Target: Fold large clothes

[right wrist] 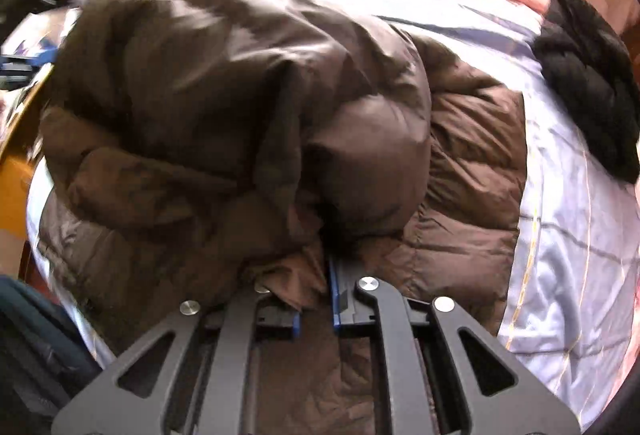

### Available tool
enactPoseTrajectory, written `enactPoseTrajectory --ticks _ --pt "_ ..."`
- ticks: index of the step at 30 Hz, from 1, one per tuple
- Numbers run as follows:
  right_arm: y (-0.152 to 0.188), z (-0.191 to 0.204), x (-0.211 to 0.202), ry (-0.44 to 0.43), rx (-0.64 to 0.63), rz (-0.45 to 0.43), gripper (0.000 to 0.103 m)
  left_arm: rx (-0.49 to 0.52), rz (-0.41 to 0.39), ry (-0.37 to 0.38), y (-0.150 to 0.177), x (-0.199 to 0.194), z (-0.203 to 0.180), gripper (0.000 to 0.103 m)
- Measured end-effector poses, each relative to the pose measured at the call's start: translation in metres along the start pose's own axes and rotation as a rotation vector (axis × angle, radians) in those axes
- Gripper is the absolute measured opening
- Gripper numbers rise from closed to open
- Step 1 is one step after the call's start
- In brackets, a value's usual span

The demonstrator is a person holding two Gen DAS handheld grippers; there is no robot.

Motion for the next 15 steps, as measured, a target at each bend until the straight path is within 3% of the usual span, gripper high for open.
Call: enactPoseTrajectory --ticks 3,6,7,8,10,11,13,15 --pt "-0.014 0.017 -0.033 0.030 -0.109 -0.137 0.017 0.023 0.117 -0.106 0.023 0.034 0.021 0.089" --pt "-0.026 0.037 -0.071 0.084 -0.238 -0.324 0.029 -0.077 0.181 -0.076 0.038 0.048 0.044 0.089" --pt "-0.029 0.037 -0.076 0.095 -0.245 -0.347 0.039 -0.131 0.203 -0.042 0.039 0.051 0.050 0.089" --pt "-0.031 0.037 -0.080 0.091 -0.242 -0.359 0.060 -0.171 0.213 -0.024 0.039 0.053 0.056 0.089" --pt "-0.037 0.034 -0.091 0.105 -0.237 -0.396 0.086 -0.210 0.205 -0.027 0.034 0.052 0.066 0.089" --pt "-0.039 0.035 -0.099 0.129 -0.268 -0.423 0.092 -0.214 0.199 -0.032 0.033 0.050 0.069 0.089" --pt "-0.039 0.035 -0.106 0.143 -0.324 -0.443 0.092 -0.212 0.194 -0.030 0.030 0.047 0.069 0.089" --pt "-0.030 0.043 -0.116 0.040 -0.341 -0.425 0.092 -0.210 0.192 -0.019 0.028 0.043 0.066 0.089"
Point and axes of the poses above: each gripper's, at about its wrist camera, not at the fingertips, and x roughly the way its jaws point, z to its left, y to its underside, the point moved 10 cm from there along x, roughly the way its jaws point, and after that the axes turned 2 degrees about x, right-handed, at the moved point
